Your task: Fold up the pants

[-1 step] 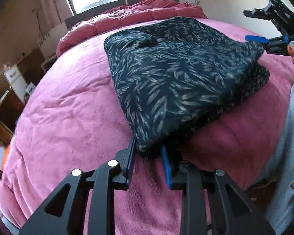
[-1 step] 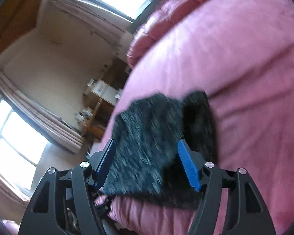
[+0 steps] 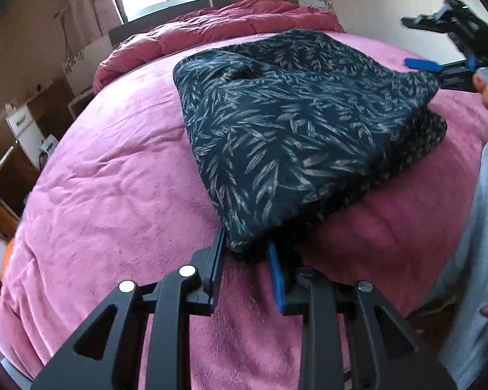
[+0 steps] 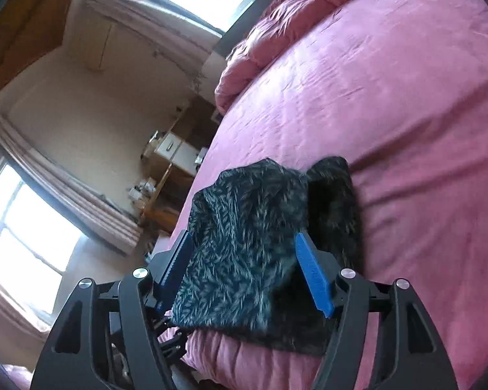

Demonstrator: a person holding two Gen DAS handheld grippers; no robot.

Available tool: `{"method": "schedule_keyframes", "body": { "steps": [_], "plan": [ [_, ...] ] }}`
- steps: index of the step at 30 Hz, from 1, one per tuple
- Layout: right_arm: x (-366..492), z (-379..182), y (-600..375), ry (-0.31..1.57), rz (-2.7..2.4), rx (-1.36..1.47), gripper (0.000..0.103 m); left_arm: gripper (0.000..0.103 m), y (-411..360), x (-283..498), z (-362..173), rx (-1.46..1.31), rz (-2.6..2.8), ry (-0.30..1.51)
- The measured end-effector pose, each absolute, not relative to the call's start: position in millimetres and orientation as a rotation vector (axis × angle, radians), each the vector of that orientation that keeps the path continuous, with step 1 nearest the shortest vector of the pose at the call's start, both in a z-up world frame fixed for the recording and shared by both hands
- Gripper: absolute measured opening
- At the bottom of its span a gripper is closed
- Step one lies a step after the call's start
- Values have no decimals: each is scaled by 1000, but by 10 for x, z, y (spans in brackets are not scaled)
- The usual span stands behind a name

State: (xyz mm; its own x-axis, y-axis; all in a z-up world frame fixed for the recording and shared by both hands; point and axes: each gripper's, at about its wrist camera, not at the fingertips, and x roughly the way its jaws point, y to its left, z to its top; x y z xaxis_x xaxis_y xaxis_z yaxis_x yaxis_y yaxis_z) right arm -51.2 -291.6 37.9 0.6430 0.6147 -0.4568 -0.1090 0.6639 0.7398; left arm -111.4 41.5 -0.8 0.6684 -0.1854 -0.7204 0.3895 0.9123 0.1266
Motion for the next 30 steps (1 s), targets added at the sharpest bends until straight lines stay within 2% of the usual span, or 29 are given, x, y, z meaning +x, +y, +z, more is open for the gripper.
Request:
{"method": "schedule_keyframes", "body": {
  "steps": [3,4,5,7,9,10,11,15,17,19,23,26,30],
  "plan": [
    [-150,185,-2935,871,413,753,65,24,493,-1121,67,194,-358,749],
    [-63,98,-2929,897,414,775,60,25,513,-1117,95,171,-359,741],
    [-5,24,-2901,915,443,803,50,26,532,-1099,102,162,-353,738],
    [61,-81,-2827,944,505,843,41,27,540,-1078,89,154,-343,741],
    [85,-75,-2655,973,490,754,31,28,512,-1074,35,163,-324,757],
    [86,-48,-2586,979,466,699,16,28,500,-1055,6,166,-316,778],
    [39,35,-2511,960,414,605,11,28,501,-1048,-5,154,-317,792],
    [-525,711,-1970,717,232,69,8,29,505,-1010,-1,155,-317,796],
    [-644,747,-1879,706,95,-14,8,29,484,-1014,-16,166,-318,796],
    [-540,556,-2014,792,87,71,8,29,476,-1014,-13,171,-314,795],
    [-339,131,-2488,909,273,496,22,30,538,-1017,-7,157,-309,805],
    [-412,161,-2748,829,294,693,26,31,559,-989,19,134,-306,823],
    [-517,358,-2969,702,202,709,26,30,631,-1097,103,126,-306,814]
  ]
}}
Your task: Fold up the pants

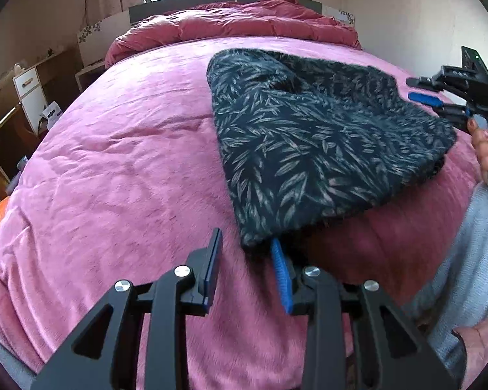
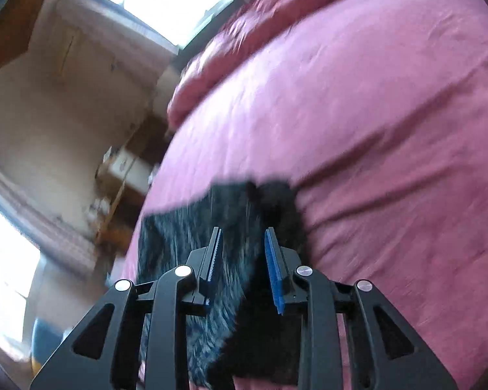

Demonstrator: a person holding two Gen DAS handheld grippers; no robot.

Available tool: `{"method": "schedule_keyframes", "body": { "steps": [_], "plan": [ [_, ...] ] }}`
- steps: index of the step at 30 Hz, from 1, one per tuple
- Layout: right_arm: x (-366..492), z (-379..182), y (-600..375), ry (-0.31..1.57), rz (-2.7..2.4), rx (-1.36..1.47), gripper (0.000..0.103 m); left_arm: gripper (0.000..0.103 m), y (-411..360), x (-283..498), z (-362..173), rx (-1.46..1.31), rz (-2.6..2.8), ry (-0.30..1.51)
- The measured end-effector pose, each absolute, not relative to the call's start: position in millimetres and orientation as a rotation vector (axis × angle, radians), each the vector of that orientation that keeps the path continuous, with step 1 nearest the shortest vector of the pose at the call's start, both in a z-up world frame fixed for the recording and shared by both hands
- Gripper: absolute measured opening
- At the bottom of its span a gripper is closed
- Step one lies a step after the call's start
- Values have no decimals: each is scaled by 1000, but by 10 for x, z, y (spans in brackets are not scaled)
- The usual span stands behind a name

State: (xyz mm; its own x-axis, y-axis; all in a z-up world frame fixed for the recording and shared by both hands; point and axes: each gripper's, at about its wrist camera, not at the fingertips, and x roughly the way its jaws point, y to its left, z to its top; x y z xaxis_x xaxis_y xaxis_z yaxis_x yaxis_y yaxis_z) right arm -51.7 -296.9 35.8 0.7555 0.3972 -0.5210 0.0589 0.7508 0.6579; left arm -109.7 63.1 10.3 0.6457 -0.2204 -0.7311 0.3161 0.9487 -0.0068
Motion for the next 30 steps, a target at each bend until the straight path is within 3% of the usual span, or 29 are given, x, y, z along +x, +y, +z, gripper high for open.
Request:
{"method": "schedule_keyframes", "body": {
  "steps": [7,13,18,22,26,30],
  "plan": [
    [-268,551,-2594,737,200,428,26,34,949,-1307,487,15,-292,689],
    [-15,427,-2482,813,152,267,24,35,243,-762,710,211,-354,637],
    [59,453,-2497,810,133,219,24,37,-366,-59,518,374,-307,716],
    [247,351,-2394,833,121,197,24,38,-181,429,199,239,-261,855],
    [382,209,-2215,850,66,29,24,38,-174,267,130,278,-263,776],
    [212,306,-2498,804,80,217,25,39,-86,73,171,201,-267,753]
  ]
}}
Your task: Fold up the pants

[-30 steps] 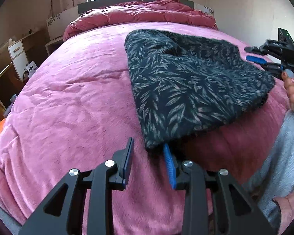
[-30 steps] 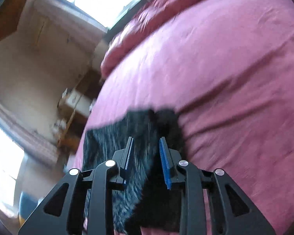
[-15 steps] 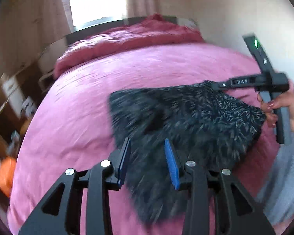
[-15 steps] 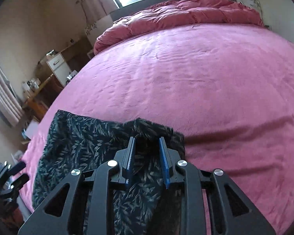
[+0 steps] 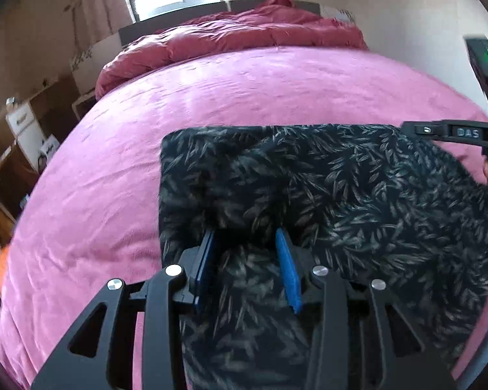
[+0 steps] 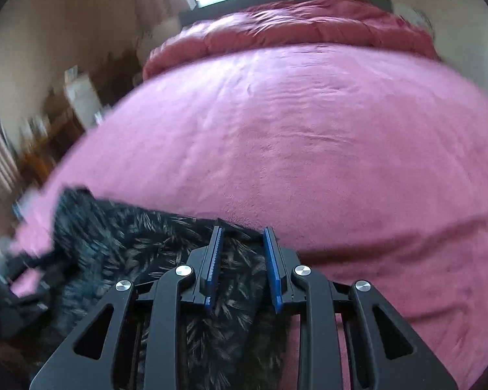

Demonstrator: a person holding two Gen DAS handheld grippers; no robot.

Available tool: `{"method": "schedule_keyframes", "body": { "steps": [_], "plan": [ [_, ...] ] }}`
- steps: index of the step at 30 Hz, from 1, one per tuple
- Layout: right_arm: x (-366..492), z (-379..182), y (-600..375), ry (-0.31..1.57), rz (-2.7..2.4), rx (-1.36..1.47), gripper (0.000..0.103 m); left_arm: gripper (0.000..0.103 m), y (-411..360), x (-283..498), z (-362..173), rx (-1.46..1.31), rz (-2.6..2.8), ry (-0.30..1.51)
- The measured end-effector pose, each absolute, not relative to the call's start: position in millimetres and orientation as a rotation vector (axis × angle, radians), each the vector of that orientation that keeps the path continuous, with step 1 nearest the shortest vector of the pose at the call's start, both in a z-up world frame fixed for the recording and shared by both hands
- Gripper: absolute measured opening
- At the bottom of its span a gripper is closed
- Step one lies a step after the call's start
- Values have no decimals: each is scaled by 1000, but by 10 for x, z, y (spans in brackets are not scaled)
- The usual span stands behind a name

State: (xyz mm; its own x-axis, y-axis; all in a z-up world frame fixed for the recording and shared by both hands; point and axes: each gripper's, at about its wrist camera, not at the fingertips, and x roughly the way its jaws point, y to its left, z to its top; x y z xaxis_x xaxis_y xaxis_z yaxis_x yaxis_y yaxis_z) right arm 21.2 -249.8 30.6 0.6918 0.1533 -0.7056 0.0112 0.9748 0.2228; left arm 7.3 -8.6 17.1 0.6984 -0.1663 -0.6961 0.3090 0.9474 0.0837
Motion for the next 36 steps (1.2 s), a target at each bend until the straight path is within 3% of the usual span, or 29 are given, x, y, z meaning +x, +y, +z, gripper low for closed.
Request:
{"method": "schedule_keyframes", "body": {
  "steps": [2,4,6,12,15,19,25,27,28,29,31,33,36],
  "plan": [
    [-7,389,-2678,786,77,333,25,46,4,-78,213,156,-265,740],
    [-181,426,-2754,767,83,392,25,60,75,-265,234,144,-246,720],
    [-419,429,-2810,763,84,462,37,63,162,-456,238,106,-261,707],
    [-984,342,-2542,851,131,467,37,68,326,-701,208,58,-260,705],
    [-1054,206,-2459,924,131,477,22,68,279,-761,114,97,-245,726],
    [-1105,227,-2545,963,107,509,11,69,291,-689,97,88,-257,761],
    [-991,158,-2486,963,87,455,11,76,411,-600,33,-17,-280,791],
    [-1045,225,-2426,911,86,401,17,90,504,-574,63,-66,-274,799],
    [-1076,259,-2377,888,89,366,25,96,576,-571,95,-107,-272,793],
    [-1102,300,-2319,868,108,334,46,98,653,-570,118,-150,-282,785],
    [-1140,368,-2265,827,135,315,68,101,775,-543,108,-208,-292,792],
    [-1119,381,-2262,818,151,319,68,101,856,-484,59,-250,-287,821],
    [-1041,315,-2351,852,137,376,79,101,948,-381,-29,-323,-298,878]
  ]
}}
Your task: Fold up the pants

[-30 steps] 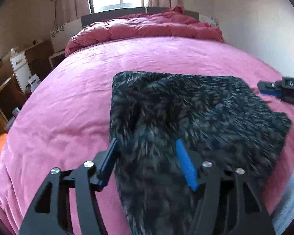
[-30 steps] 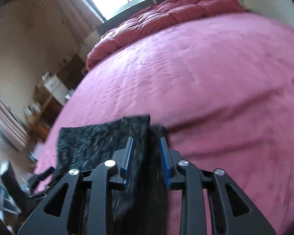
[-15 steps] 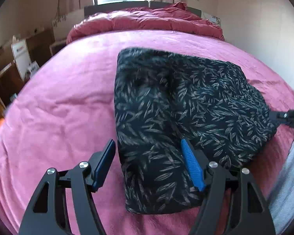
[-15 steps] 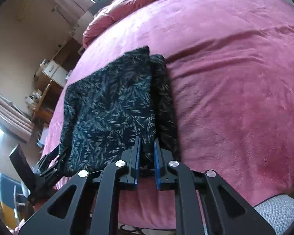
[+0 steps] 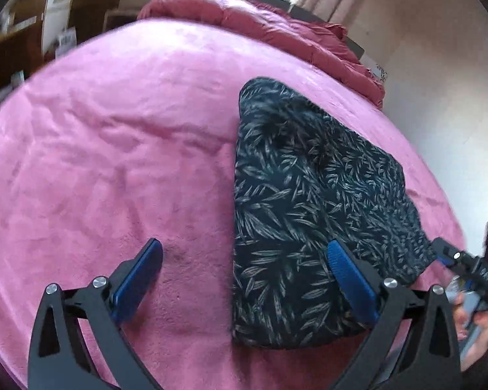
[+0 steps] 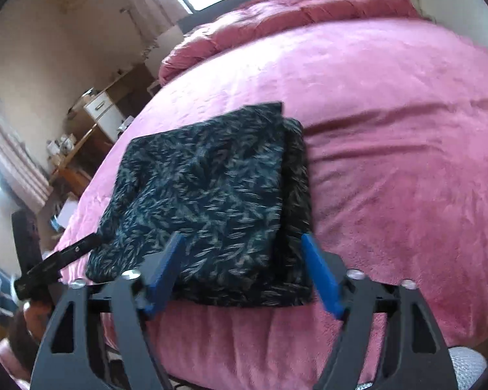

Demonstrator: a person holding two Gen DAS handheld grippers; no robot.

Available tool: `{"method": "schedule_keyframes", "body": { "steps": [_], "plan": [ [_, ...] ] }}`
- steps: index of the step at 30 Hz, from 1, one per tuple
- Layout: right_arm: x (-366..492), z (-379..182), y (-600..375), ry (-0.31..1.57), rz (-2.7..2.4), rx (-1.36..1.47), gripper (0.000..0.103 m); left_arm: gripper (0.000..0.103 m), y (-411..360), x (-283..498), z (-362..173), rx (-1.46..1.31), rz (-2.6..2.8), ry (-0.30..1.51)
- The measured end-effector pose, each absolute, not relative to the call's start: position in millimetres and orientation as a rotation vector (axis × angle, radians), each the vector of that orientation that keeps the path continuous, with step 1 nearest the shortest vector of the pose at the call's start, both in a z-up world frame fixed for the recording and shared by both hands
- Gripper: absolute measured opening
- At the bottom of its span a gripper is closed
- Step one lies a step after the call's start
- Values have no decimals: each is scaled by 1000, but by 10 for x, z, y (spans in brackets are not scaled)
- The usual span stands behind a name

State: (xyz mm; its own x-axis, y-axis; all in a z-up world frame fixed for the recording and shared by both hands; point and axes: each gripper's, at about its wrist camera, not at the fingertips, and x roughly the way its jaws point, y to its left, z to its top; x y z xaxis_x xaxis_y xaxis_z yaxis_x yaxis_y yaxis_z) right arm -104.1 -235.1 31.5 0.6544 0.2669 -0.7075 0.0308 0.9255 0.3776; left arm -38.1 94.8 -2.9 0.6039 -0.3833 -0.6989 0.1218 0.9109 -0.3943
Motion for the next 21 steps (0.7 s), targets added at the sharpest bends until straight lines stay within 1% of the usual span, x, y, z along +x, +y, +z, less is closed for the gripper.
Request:
{"method": "schedule_keyframes", "body": {
  "steps": [3,5,9,14,16,21],
  "plan": [
    [-1013,210,-2468,887,151,476,79,101,915,-359,-31,-312,-295,884],
    [-971,151,-2544,905,165,546,82,101,820,-357,-12,-258,-300,881],
    [-897,78,-2624,924,191,625,82,101,618,-415,52,-166,-319,867],
    [-794,44,-2597,951,202,615,82,101,426,-454,137,-48,-330,841],
    [-732,37,-2569,970,209,588,85,101,376,-462,165,-20,-335,828],
    [-589,8,-2554,985,234,577,85,101,397,-460,146,-26,-350,837]
  ]
}}
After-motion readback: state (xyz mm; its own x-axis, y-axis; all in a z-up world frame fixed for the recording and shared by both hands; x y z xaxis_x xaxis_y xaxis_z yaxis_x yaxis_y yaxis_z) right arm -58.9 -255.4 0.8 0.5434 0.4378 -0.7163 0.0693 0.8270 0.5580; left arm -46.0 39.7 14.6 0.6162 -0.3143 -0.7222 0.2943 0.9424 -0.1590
